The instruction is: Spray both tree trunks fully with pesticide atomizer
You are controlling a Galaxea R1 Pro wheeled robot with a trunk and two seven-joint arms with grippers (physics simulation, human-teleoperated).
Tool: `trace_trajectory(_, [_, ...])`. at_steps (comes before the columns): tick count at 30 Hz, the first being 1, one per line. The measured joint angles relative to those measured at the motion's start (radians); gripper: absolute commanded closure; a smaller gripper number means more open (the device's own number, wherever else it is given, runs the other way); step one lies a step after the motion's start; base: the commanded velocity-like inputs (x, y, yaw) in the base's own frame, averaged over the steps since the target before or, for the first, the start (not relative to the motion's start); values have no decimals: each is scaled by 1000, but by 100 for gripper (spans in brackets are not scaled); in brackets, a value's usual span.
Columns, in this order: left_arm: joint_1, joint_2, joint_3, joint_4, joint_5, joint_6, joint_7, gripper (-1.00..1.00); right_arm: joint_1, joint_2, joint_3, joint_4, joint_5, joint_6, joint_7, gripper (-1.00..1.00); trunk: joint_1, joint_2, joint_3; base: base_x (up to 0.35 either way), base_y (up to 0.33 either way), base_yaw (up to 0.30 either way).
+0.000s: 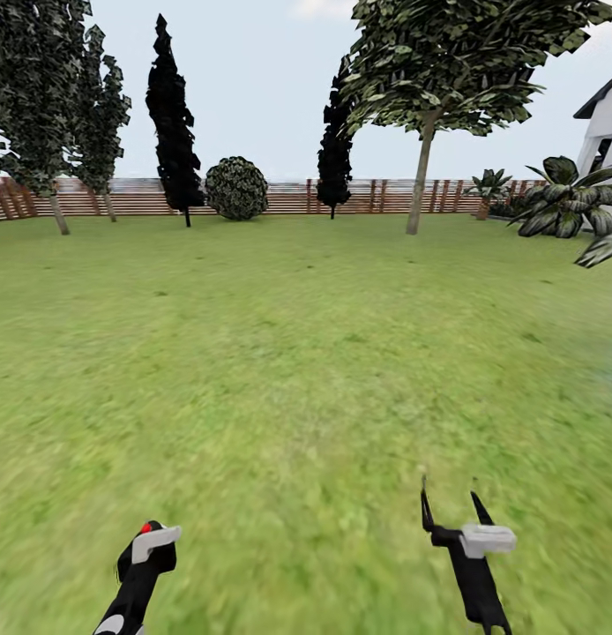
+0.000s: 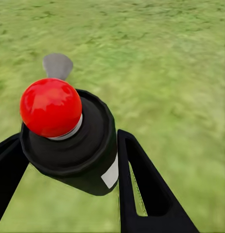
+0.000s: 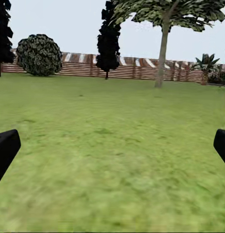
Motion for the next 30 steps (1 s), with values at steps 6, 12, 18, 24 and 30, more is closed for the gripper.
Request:
trace_trajectory(6, [0, -3, 0, 6, -1, -2, -1, 100, 3, 19, 3, 337, 4, -72, 3, -100, 0, 0, 0, 340, 0, 0])
trace_trajectory(12, [0, -3, -1, 26, 2, -11, -2, 100, 3, 33, 0, 387, 1, -72, 1, -100, 0, 0, 0, 340, 0, 0])
trace_trajectory(18, [0, -4, -5, 29, -2, -12, -2, 100, 3, 32, 0, 537, 2, -72, 1, -100, 0, 0, 0, 340, 0, 0])
trace_trajectory(24, [0, -5, -5, 22, -3, -12, -2, 100, 2, 31, 3, 600, 4, -72, 3, -100, 0, 0, 0, 311, -89, 0])
trace_trajectory(30, [0, -5, -4, 25, -6, -12, 2, 100, 2, 33, 3, 604, 4, -72, 2, -100, 0, 0, 0, 280, -163, 0])
